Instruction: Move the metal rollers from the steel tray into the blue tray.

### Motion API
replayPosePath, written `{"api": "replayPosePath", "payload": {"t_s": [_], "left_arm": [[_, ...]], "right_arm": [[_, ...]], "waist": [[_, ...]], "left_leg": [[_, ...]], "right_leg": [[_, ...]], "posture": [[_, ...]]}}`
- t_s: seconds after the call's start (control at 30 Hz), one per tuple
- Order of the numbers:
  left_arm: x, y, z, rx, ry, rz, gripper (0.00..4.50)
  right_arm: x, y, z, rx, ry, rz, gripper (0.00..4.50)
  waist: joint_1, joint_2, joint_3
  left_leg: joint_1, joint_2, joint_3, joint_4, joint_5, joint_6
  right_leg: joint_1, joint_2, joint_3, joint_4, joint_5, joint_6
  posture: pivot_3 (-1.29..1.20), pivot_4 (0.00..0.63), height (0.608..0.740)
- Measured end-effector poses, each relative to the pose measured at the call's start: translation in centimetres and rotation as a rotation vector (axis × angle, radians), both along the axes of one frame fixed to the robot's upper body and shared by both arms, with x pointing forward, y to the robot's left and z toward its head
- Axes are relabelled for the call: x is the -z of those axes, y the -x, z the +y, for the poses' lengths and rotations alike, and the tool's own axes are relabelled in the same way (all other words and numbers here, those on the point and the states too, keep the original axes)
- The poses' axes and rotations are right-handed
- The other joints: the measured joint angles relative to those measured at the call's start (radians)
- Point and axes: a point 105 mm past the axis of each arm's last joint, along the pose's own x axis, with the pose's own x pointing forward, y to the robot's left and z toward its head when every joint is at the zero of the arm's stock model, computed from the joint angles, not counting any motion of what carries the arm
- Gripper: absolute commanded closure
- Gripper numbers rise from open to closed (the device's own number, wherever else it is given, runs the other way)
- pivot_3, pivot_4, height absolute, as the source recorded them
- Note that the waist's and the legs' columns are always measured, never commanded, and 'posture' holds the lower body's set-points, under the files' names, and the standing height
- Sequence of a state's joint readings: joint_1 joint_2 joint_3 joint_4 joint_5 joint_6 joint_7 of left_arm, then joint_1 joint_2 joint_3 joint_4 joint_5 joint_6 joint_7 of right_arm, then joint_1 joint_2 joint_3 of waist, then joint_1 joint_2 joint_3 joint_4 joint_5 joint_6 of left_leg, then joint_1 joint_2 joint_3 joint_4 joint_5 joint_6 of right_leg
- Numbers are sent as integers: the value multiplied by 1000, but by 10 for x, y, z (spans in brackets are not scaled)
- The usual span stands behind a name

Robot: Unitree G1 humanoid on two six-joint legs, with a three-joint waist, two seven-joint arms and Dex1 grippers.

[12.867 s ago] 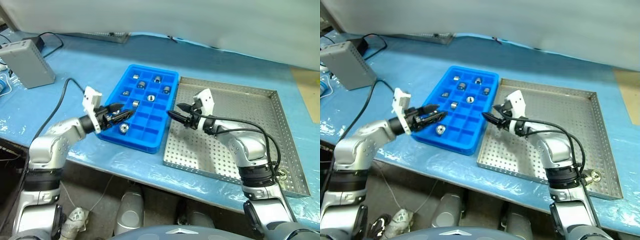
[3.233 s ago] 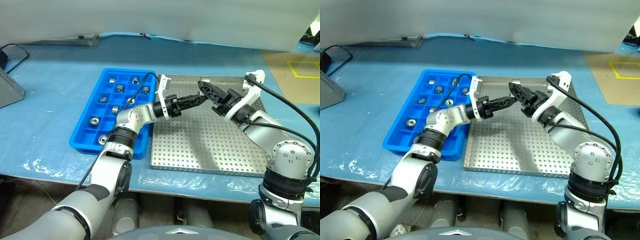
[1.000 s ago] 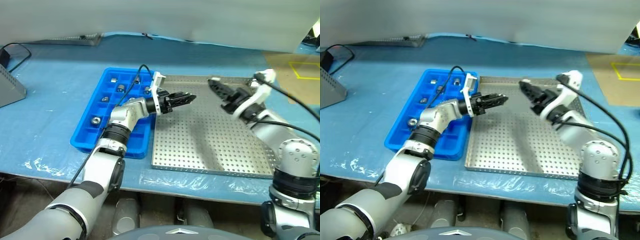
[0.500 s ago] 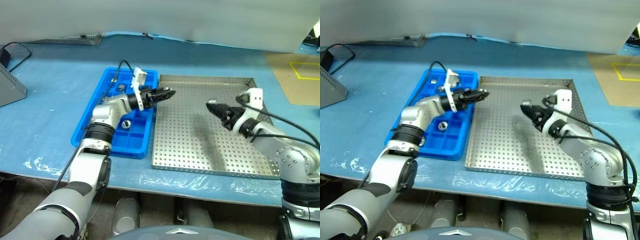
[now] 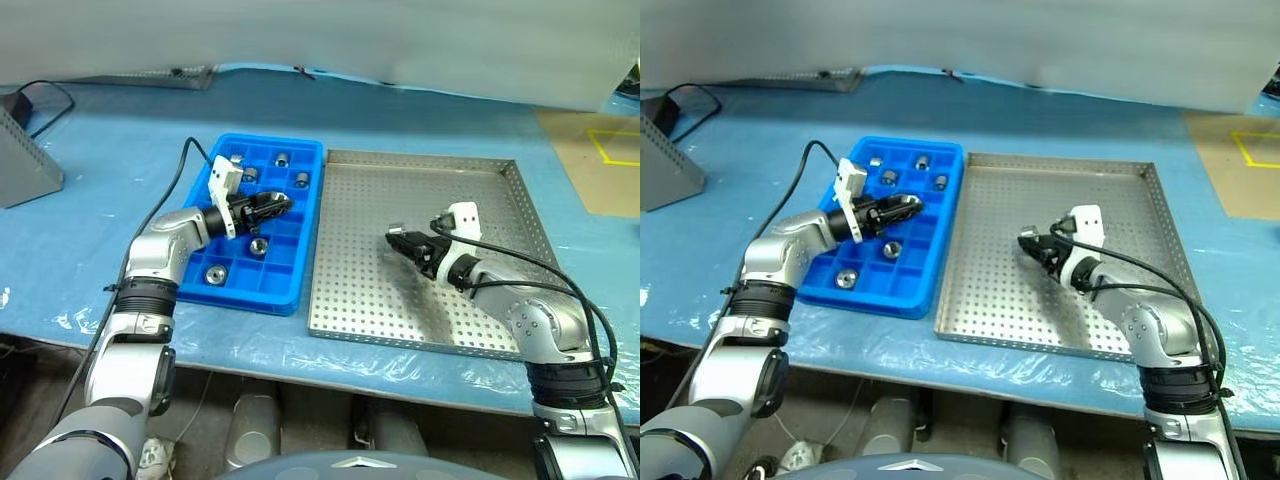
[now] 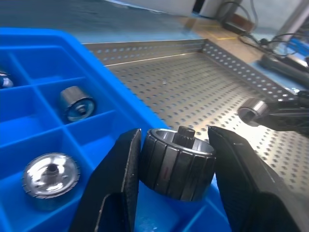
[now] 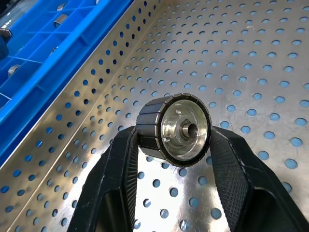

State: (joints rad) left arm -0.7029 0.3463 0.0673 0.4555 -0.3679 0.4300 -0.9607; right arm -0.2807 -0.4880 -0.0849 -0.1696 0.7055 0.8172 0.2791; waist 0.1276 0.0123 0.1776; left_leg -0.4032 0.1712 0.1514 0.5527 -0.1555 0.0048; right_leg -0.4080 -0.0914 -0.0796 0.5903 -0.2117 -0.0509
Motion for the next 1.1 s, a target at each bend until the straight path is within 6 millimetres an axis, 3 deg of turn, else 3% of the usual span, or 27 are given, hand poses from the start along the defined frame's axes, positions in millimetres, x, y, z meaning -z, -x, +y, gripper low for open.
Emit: {"api": "replayPosePath", "payload": {"t_s": [0.13, 0.37, 0.57, 1.1], "left_arm": [[13, 5, -18, 41, -35, 10, 2650], [30, 8, -15, 49, -121, 10, 2650], [32, 1, -7, 14, -159, -5, 2650], [34, -4, -13, 25, -193, -42, 2650]], "right_arm": [[-4, -3, 4, -17, 0, -16, 2724], [2, -2, 5, -14, 4, -4, 2724], [8, 0, 4, -3, 17, 13, 2724], [10, 2, 3, 4, 20, 17, 2724]], "waist": [[6, 0, 0], [0, 0, 0], [0, 0, 0], [0, 0, 0]], "left_leg": [[0, 0, 0, 0, 0, -1], [1, 1, 0, 0, 2, -3], [2, 1, 0, 0, 2, -4], [5, 1, 0, 0, 3, -5]], "right_leg": [[0, 0, 0, 0, 0, 0], [0, 0, 0, 1, 0, 0], [1, 0, 0, 1, 0, 0], [3, 0, 0, 2, 0, 0]], "posture": [[124, 150, 740], [110, 150, 740], [103, 150, 740], [91, 150, 740]]}}
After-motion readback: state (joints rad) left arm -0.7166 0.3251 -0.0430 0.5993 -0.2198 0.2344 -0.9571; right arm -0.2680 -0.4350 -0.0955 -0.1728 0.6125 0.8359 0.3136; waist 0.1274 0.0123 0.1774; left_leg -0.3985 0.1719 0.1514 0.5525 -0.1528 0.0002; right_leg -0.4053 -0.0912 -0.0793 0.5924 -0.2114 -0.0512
